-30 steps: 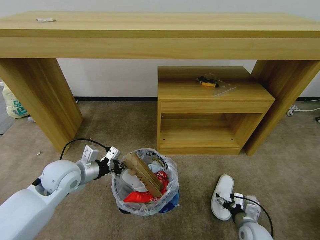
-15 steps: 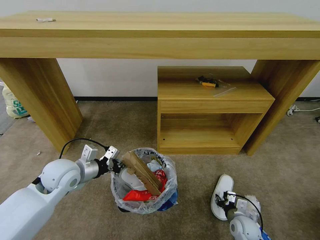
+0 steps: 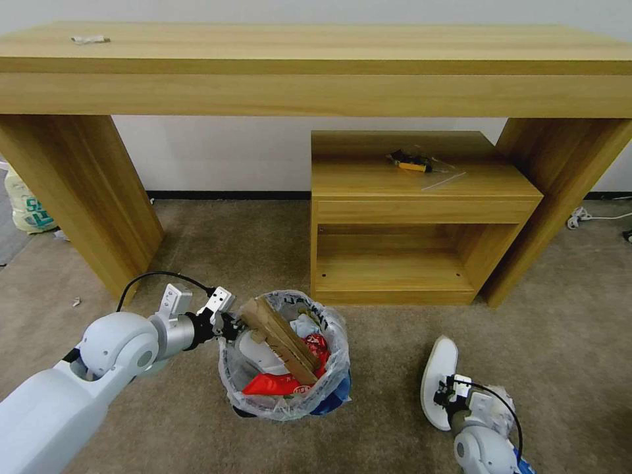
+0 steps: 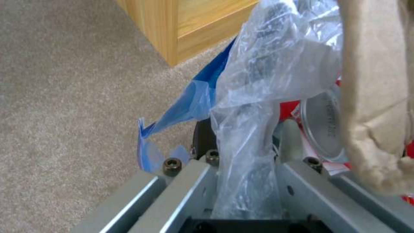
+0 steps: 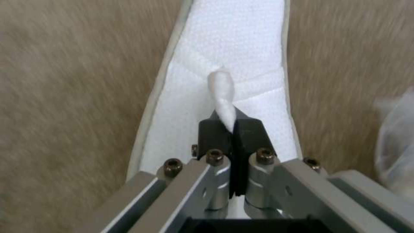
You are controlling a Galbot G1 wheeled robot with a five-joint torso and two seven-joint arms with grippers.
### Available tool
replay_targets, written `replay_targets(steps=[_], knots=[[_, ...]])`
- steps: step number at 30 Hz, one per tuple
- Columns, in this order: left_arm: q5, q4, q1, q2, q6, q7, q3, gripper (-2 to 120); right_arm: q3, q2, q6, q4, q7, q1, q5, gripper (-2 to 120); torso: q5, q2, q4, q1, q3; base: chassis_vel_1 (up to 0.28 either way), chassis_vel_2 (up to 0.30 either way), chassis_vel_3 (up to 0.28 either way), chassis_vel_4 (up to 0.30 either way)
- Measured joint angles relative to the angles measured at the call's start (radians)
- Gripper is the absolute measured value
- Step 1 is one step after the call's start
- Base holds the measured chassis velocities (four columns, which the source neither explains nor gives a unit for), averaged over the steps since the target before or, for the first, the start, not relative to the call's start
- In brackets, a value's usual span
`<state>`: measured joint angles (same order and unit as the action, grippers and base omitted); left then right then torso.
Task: Pick up the trash bin and place the garbage on the floor into it.
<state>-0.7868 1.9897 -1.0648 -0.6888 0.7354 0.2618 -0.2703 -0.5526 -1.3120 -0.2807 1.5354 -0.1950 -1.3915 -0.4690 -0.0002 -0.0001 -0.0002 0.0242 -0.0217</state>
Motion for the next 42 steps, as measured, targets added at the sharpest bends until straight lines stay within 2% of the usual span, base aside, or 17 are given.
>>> replay_targets(steps=[1,5,6,8,9,12,13,15,17,20,21,24,25,28,30,32,42], knots=[[0.0,0.0,0.0,0.0,0.0,0.0,0.0,0,0.0,0.0,0.0,0.0,0.0,0.0,0.0,0,0.0,0.0,0.0,0.0,0.0,0.0,0.0,0.0,0.0],[-0.004,0.004,0.003,0.006,0.0,0.0,-0.001,0,-0.022,0.026,0.014,0.162,0.032,-0.052,0.024,0,-0.0001,0.0,0.0001,0.0,0.0,0.0,0.0,0.0,0.0],[-0.004,0.004,0.003,0.006,0.0,0.0,-0.001,0,-0.022,0.026,0.014,0.162,0.032,-0.052,0.024,0,-0.0001,0.0,0.0001,0.0,0.0,0.0,0.0,0.0,0.0],[-0.006,0.005,0.005,0.008,0.0,0.0,-0.001,0,-0.028,0.053,0.019,0.28,0.063,-0.09,0.037,0,-0.0003,0.0,0.0001,0.0,0.0,0.0,0.0,0.0,0.0],[-0.006,0.005,0.005,0.008,0.0,0.0,-0.001,0,-0.028,0.053,0.019,0.28,0.063,-0.09,0.037,0,-0.0003,0.0,0.0001,0.0,0.0,0.0,0.0,0.0,0.0],[-0.006,0.006,0.006,0.01,0.0,0.0,0.0,0,-0.021,0.111,0.02,0.444,0.115,-0.14,0.043,0,-0.0002,0.0,0.0,0.0,0.0,0.0,0.0,0.0,0.0],[-0.006,0.006,0.006,0.01,0.0,0.0,0.0,0,-0.021,0.111,0.02,0.444,0.115,-0.14,0.043,0,-0.0002,0.0,0.0,0.0,0.0,0.0,0.0,0.0,0.0],[-0.008,0.002,0.008,0.014,0.0,0.001,0.005,0,0.003,0.165,0.017,0.55,0.142,-0.163,0.044,0,-0.0001,0.0,0.0,0.0,0.0,0.0,0.0,0.0,0.0],[-0.008,0.0,0.009,0.016,0.0,0.002,0.006,0,0.013,0.186,0.017,0.581,0.147,-0.168,0.049,0,0.0001,0.0,0.0,0.0,0.0,0.0,0.0,0.0,0.0],[-0.009,-0.008,0.015,0.025,0.0,0.01,0.01,0,0.069,0.275,0.032,0.691,0.174,-0.173,0.059,0,0.0,0.0,0.0001,0.0,0.0,0.0,0.0,0.0,0.0],[-0.009,-0.008,0.015,0.025,0.0,0.01,0.01,0,0.069,0.275,0.032,0.691,0.174,-0.173,0.059,0,0.0,0.0,0.0001,0.0,0.0,0.0,0.0,0.0,0.0],[-0.015,-0.013,0.022,0.037,0.0,0.013,0.014,0,0.14,0.361,0.059,0.741,0.23,-0.091,0.004,0,-0.0002,0.0,-0.0001,0.0,0.0,0.0,0.0,0.0,0.0],[-0.015,-0.013,0.022,0.037,0.0,0.013,0.014,0,0.14,0.361,0.059,0.741,0.23,-0.091,0.004,0,-0.0002,0.0,-0.0001,0.0,0.0,0.0,0.0,0.0,0.0],[-0.021,-0.03,0.044,0.042,0.0,0.014,0.029,0,0.223,0.428,0.08,0.725,0.304,0.066,-0.073,0,-0.0001,0.0,0.0006,0.0,0.0,0.0,0.0,0.0,0.0],[-0.024,-0.04,0.057,0.041,0.0,0.015,0.038,0,0.246,0.441,0.082,0.714,0.327,0.111,-0.093,0,-0.0001,0.0,0.0005,0.0,0.0,0.0,0.0,0.0,0.0],[-0.028,-0.066,0.094,0.035,0.0,0.025,0.065,0,0.315,0.467,0.097,0.67,0.397,0.238,-0.124,0,-0.0002,0.0,0.0002,0.0,0.0,0.0,0.0,0.0,0.0],[-0.032,-0.145,0.212,0.02,0.0,0.06,0.157,0,0.527,0.444,0.116,0.561,0.49,0.469,-0.169,0,-0.0002,0.0,0.0003,0.0,0.0,0.0,0.0,0.0,0.0]])
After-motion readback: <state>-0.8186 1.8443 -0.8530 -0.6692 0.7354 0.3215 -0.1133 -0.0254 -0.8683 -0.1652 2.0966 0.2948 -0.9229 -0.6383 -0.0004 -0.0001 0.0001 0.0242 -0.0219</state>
